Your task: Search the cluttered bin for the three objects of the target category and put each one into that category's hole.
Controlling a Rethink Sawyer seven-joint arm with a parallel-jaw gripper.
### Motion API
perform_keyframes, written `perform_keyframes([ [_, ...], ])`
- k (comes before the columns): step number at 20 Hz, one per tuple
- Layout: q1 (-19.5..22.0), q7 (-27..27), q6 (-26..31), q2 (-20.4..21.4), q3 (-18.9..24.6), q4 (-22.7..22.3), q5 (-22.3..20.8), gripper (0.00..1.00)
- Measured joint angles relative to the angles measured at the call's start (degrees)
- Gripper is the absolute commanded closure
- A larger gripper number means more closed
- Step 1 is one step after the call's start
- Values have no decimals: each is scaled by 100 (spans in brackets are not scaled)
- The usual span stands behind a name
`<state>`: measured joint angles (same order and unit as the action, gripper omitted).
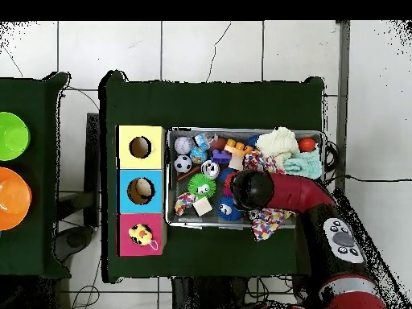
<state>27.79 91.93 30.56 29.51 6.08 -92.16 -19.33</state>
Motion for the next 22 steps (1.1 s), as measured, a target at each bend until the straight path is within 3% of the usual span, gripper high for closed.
perform_keyframes([
  [7, -52, 0, -2, 7, 477, -246, 195, 0],
  [22, -293, 0, -43, 231, 775, -266, 263, 0],
])
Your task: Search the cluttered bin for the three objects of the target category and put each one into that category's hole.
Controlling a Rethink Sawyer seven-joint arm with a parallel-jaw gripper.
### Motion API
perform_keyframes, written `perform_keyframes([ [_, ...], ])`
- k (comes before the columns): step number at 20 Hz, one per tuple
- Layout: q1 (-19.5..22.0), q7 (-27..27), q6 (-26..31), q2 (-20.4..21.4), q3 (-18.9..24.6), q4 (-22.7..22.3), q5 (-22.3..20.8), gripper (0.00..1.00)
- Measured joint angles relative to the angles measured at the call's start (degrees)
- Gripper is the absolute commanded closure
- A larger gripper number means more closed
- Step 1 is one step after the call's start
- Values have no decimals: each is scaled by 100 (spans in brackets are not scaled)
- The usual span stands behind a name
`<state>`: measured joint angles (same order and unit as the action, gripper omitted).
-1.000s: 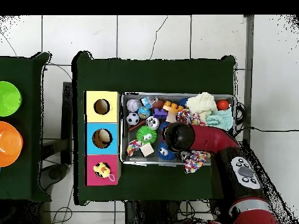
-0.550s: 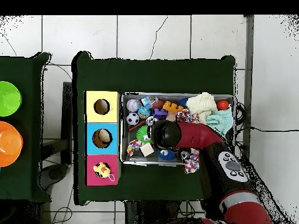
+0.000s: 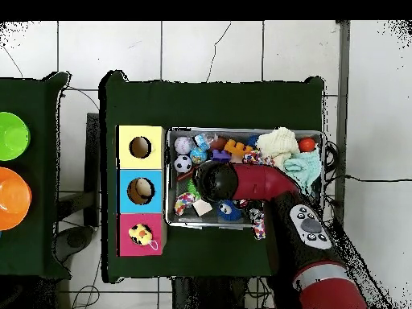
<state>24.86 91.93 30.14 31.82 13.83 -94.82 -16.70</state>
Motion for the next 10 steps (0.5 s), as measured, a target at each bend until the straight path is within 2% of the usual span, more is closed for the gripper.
perform_keyframes([
  [10, -43, 0, -692, 328, 154, -1, -1, 0],
])
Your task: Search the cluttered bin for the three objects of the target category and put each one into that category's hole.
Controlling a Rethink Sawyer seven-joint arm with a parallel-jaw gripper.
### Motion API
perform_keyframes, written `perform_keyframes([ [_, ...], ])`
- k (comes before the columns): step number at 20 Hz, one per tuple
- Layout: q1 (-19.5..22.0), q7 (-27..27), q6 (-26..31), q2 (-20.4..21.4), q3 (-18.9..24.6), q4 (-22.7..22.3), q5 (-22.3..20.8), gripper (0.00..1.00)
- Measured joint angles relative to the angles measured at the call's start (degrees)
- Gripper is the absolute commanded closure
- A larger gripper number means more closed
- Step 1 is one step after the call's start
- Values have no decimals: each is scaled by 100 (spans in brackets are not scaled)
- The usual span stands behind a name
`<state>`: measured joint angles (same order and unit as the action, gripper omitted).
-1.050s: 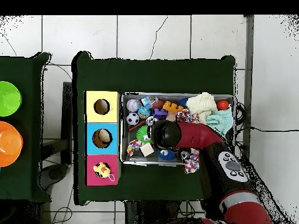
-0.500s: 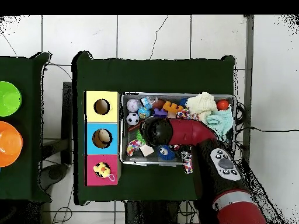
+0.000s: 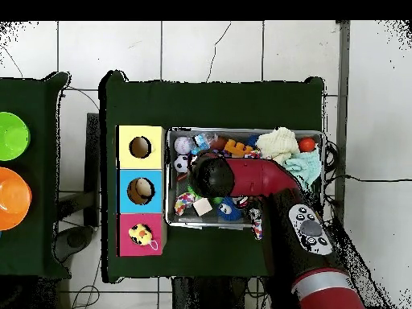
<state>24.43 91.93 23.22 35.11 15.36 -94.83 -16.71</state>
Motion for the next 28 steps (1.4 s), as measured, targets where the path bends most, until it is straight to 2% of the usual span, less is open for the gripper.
perform_keyframes([
  [8, -104, 0, -639, -208, 13, 42, 0, 0],
  [11, -234, 0, -1112, -545, 15, 124, 1, 0],
  [18, -408, 0, -1811, -1206, -5, 201, 4, 0],
  [22, -483, 0, -2240, -1296, -140, 252, -80, 0],
  [25, -575, 0, -2323, -1311, -233, 274, -147, 0],
  [28, -861, 0, -2234, -1337, -516, 446, -149, 0],
])
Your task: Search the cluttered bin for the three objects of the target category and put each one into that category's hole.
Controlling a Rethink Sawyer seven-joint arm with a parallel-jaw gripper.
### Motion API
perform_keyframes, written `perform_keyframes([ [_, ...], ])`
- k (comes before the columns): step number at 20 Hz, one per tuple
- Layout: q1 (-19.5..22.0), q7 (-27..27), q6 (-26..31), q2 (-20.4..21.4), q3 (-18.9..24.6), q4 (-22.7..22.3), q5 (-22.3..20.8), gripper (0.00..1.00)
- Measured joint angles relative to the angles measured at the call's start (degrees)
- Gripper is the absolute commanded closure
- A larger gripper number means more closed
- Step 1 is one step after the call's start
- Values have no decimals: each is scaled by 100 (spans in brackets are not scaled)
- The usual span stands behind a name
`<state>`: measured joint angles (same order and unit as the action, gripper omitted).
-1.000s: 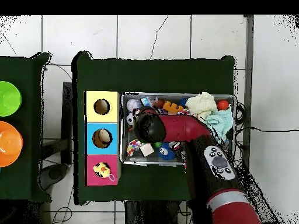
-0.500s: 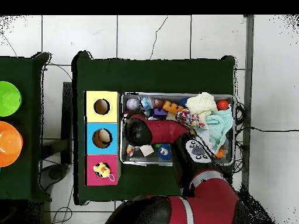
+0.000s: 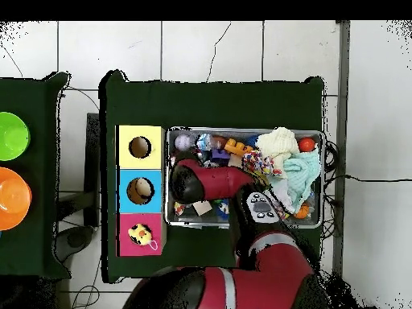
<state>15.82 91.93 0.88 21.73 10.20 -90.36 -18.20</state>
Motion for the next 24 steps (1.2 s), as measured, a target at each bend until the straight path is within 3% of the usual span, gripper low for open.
perform_keyframes([
  [5, -597, 0, 398, -65, -559, 402, 6, 0],
  [7, -1208, 0, 894, -197, -1136, 850, 13, 0],
  [10, -1633, 0, 1399, -369, -1556, 1218, 11, 0],
  [12, -2043, 2, 2130, -715, -2028, 1674, 15, 0],
  [18, -2416, 2, 2976, -1187, -2703, 2448, 4, 0],
  [24, -2495, 2, 3279, -1623, -3319, 2894, -7, 0],
])
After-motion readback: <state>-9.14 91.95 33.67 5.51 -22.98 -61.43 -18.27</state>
